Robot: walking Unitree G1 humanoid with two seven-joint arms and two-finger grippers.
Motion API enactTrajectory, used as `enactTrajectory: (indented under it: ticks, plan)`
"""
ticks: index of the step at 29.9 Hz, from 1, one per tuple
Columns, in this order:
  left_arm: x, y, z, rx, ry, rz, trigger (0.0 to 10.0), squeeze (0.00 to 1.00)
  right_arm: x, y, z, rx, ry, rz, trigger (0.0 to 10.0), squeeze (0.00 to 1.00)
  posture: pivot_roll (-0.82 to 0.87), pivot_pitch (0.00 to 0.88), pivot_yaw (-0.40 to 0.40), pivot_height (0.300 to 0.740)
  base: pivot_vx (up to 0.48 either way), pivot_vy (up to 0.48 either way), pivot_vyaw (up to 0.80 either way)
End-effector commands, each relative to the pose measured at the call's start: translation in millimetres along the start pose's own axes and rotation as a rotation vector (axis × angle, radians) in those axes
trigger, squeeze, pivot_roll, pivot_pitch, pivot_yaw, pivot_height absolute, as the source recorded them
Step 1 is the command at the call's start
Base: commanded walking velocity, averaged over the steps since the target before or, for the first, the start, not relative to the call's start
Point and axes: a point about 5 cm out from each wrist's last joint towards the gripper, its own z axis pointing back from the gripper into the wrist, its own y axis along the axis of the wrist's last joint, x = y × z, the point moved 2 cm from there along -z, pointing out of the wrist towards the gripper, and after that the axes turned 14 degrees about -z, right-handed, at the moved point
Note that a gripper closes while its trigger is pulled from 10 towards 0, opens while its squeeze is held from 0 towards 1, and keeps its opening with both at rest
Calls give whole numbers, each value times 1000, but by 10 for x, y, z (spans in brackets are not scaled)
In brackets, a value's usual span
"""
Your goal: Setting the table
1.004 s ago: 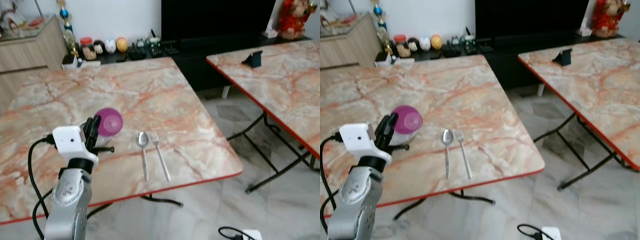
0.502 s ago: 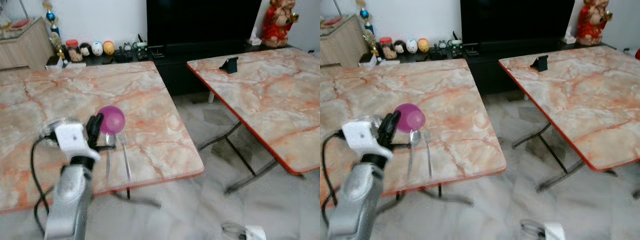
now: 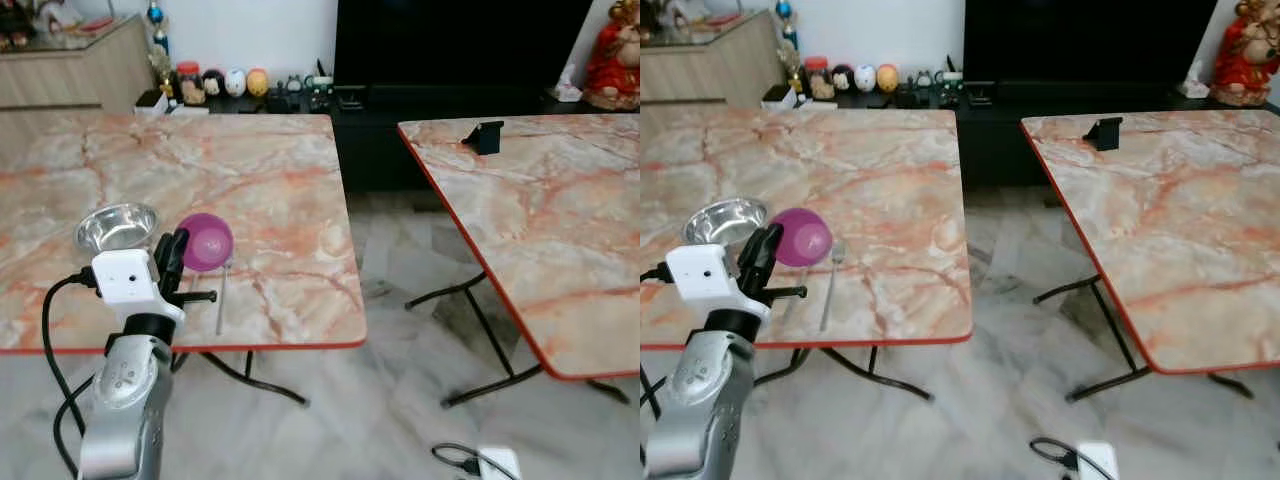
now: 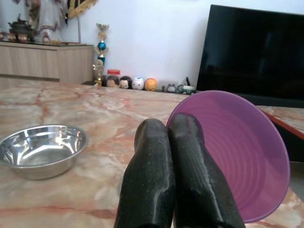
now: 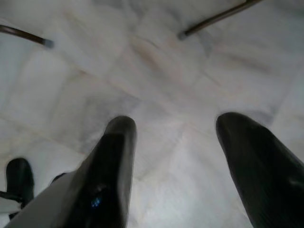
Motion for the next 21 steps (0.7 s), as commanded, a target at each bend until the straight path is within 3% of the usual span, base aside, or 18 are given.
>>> enactTrajectory:
  ticks: [1,14,21]
  plan:
    - [76,35,-20,11,-23,15,10000,0,119,-5,14,-2,-31,-9,10000,0,2,0,-4,740,0,-416,0]
    - [73,34,-25,10,-20,15,10000,0,125,7,11,-4,-31,20,10000,0,-2,0,-3,740,0,-416,0]
    - [82,31,-25,10,-27,13,10000,0,124,4,11,-7,-28,11,10000,0,-1,0,-3,740,0,-409,474]
